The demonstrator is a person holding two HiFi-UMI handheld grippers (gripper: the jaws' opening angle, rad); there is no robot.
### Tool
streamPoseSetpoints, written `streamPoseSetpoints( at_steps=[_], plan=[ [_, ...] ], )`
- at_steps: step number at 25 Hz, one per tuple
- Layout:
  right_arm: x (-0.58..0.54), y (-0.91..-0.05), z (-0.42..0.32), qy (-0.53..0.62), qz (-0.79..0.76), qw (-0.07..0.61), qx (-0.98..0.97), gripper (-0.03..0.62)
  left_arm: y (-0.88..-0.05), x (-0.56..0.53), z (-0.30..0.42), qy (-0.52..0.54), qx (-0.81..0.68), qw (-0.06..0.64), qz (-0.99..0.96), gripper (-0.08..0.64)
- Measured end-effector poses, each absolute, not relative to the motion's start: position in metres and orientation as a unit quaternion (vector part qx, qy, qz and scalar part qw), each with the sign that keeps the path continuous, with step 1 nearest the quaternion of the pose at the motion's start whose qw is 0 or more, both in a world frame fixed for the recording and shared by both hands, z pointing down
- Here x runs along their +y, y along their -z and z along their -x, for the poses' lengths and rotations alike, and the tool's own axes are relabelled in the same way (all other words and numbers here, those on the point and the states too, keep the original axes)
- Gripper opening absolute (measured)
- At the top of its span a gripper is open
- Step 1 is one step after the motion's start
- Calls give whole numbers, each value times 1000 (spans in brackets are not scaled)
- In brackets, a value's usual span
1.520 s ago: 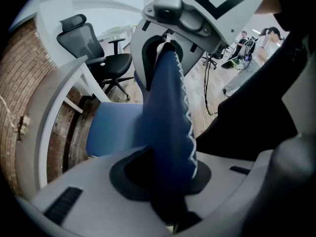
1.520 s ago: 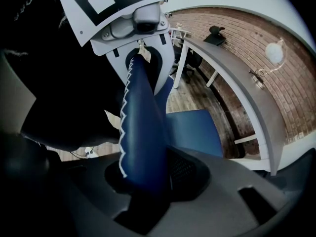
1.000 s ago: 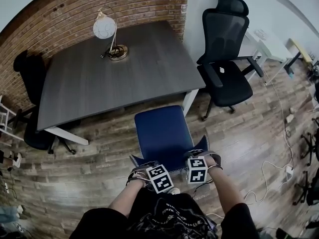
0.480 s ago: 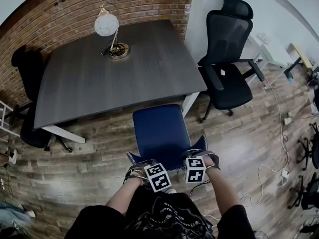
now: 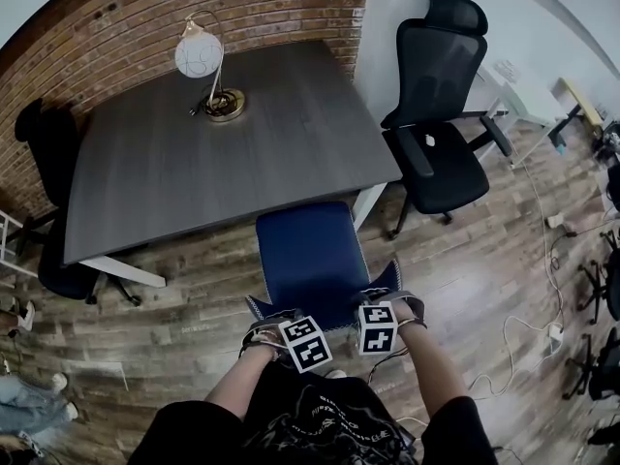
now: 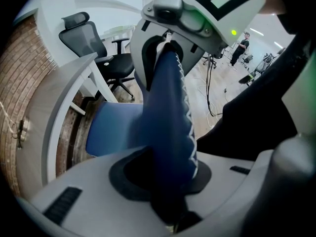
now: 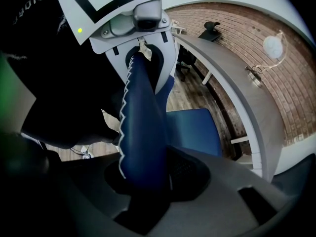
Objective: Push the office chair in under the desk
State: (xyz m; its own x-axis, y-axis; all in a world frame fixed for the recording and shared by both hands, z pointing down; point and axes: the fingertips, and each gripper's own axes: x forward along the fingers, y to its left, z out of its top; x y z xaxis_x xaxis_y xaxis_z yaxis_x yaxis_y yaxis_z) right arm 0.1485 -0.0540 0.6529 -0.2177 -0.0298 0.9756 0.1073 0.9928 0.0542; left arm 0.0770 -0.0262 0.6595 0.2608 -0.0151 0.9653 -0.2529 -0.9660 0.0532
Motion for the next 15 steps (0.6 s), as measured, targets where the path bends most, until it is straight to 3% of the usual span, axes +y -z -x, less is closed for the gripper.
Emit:
streamPoseSetpoints(
  at_steps=[15],
  plan=[
    [-79,-647,-139,38,31,631,-774,107,-653,-55,-67,-604,-76,96,-788,89]
  ],
)
